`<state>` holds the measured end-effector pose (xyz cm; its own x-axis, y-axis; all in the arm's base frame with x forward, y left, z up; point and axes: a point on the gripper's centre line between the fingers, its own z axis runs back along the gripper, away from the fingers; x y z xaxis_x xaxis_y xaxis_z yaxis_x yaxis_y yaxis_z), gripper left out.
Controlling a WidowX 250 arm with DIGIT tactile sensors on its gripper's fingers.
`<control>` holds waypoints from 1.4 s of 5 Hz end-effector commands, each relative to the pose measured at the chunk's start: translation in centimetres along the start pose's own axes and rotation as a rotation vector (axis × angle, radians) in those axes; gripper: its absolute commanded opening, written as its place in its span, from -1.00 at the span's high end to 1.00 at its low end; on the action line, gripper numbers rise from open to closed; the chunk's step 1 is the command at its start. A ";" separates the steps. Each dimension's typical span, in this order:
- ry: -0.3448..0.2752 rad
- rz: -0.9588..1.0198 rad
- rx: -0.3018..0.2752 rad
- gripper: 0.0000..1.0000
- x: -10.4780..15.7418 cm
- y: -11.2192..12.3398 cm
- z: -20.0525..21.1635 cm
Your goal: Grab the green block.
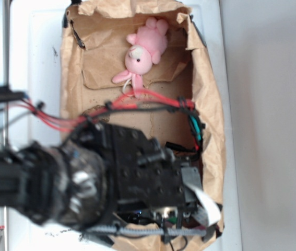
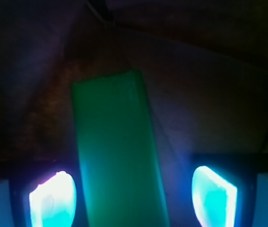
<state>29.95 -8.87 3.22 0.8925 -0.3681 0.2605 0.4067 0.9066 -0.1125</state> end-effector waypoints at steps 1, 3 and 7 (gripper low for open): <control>-0.015 -0.056 0.066 -1.00 1.8 -0.7 -0.9; -0.065 0.042 0.052 1.00 2.3 2.5 1.3; -0.188 0.313 -0.012 1.00 -1.5 7.9 12.4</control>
<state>28.97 0.46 12.07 0.9453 -0.0452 0.3229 0.1316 0.9590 -0.2510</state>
